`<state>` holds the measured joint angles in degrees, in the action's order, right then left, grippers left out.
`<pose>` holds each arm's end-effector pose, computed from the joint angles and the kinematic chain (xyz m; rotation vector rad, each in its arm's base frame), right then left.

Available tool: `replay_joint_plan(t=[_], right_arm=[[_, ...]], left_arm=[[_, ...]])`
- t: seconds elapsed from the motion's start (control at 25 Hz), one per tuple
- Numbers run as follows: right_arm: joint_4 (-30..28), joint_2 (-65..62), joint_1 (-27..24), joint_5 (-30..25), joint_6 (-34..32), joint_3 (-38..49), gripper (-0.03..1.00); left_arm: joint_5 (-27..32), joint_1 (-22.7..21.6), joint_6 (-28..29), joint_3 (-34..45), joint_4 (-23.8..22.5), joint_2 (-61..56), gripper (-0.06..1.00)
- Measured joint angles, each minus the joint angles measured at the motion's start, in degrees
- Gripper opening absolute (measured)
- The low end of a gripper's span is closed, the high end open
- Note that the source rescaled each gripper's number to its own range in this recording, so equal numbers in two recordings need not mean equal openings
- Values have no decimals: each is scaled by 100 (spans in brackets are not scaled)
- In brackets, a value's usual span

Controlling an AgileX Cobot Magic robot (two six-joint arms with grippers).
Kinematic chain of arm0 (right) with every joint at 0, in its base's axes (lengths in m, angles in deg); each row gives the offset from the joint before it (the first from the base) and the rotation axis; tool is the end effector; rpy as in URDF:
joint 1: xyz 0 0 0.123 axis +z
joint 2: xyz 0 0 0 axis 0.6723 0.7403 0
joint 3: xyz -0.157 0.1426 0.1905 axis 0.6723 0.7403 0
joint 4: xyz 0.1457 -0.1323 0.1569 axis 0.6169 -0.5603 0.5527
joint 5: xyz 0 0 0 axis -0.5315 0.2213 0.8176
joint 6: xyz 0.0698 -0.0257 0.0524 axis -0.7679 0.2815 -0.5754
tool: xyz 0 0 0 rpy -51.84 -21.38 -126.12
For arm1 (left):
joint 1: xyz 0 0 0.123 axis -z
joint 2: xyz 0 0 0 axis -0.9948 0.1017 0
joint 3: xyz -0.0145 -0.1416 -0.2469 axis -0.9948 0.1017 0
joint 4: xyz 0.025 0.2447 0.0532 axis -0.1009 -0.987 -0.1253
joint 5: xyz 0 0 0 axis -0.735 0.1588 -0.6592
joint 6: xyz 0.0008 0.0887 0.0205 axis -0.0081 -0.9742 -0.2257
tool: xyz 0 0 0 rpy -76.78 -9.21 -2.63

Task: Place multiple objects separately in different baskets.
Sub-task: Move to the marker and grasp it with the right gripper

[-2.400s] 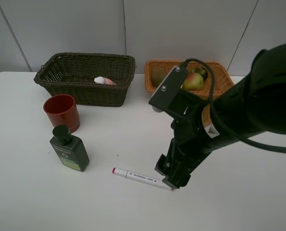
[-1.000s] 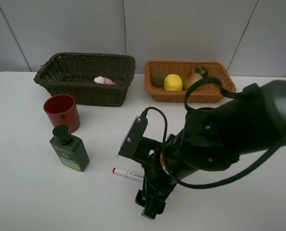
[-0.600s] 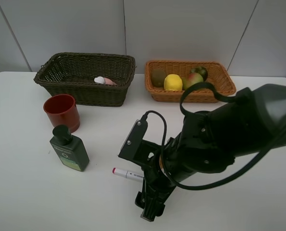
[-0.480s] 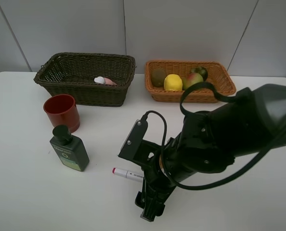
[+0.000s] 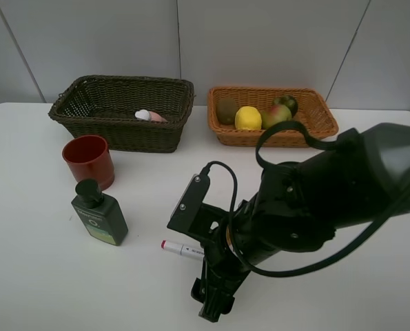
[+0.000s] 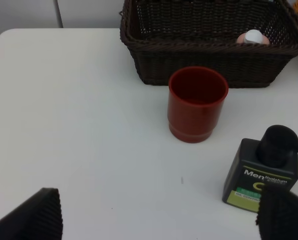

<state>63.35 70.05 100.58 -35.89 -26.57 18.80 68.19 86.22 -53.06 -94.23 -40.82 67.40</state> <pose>0.1612 0.2472 0.1073 -1.6383 2.3014 0.0631 -0.0056 -0.0009 0.2776 -0.0305 2.0303 -0.0817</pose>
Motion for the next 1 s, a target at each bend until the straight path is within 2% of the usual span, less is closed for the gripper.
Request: replay_joint_plan(t=[0.48, 0.8, 1.0], right_arm=[[34, 10, 30, 0, 0, 0, 77], [189, 10, 110, -126, 0, 0, 62], [230, 10, 110, -157, 0, 0, 58]], left_arm=[[0, 0, 0, 0, 0, 0, 100], [0, 0, 0, 0, 0, 0, 100], [0, 0, 0, 0, 0, 0, 100]])
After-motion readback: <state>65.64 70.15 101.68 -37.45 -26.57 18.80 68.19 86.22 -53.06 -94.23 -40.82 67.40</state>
